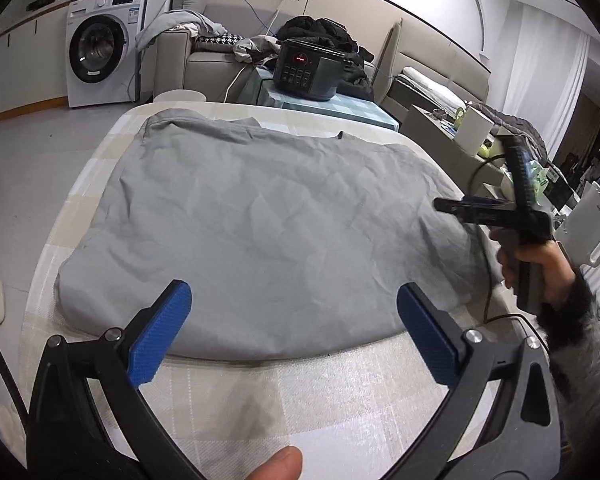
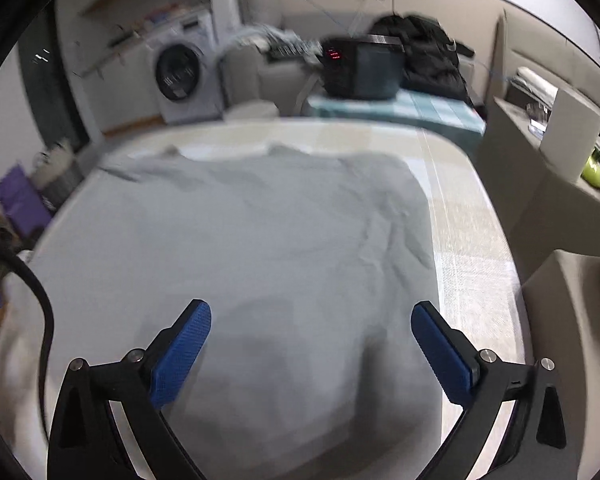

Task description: Fold small clothes

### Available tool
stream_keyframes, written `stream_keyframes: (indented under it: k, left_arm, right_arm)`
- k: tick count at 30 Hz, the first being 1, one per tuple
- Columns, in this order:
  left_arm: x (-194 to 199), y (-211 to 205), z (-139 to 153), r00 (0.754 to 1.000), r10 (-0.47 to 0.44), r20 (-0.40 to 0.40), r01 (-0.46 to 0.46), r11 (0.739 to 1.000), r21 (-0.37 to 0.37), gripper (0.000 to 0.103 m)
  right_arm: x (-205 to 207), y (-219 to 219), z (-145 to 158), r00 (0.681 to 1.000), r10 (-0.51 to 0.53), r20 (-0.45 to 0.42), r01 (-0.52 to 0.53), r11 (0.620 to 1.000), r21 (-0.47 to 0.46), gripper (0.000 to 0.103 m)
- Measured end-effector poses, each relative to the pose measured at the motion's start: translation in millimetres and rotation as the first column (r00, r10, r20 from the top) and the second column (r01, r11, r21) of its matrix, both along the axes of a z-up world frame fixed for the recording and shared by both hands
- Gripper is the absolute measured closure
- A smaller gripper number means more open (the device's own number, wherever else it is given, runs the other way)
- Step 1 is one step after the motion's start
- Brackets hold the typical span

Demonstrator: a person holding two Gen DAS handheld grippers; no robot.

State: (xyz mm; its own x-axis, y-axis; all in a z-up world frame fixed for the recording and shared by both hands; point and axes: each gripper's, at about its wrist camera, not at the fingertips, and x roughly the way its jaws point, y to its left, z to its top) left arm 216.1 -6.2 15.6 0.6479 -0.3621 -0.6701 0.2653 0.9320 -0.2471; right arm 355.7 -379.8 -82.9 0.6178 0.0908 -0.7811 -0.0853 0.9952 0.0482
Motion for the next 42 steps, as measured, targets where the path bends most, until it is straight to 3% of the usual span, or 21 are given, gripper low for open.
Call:
stream_keyframes:
  k: [5, 10, 13, 23, 42]
  left_arm:
    - [23.2, -4.7, -6.3, 1.0, 0.006, -0.009, -0.006, 1.0, 0.014, 0.001]
    - [57.7, -23.4, -19.7, 0.998, -0.015, -0.057, 0.016, 1.0, 0.013, 0.001]
    - [67.9, -38.4, -24.4, 0.997, -0.05, -0.06, 0.051, 0.999, 0.018, 0.001]
    - [70.9, -66.7, -37.1, 0.992, -0.104, -0.077, 0.109, 0.991, 0.071, 0.001]
    - [65.3, -53.8, -50.8, 0.993, -0.075, -0.09, 0.082, 0.993, 0.086, 0.001]
  right_arm:
    - [3.5, -1.0, -21.3, 1.0, -0.001, -0.03, 0.0, 1.0, -0.022, 0.001]
    - [-19.3, 12.1, -28.5, 0.994, 0.107, -0.012, -0.108, 0.991, -0.077, 0.0]
    - [-21.1, 9.5, -28.8, 0.992, 0.12, -0.025, -0.121, 0.991, -0.05, 0.0]
    - [-22.9, 12.7, -27.2, 0.993, 0.114, -0.027, -0.115, 0.992, -0.048, 0.0]
    - [-21.6, 13.3, -27.4, 0.993, 0.115, -0.029, -0.116, 0.992, -0.048, 0.0]
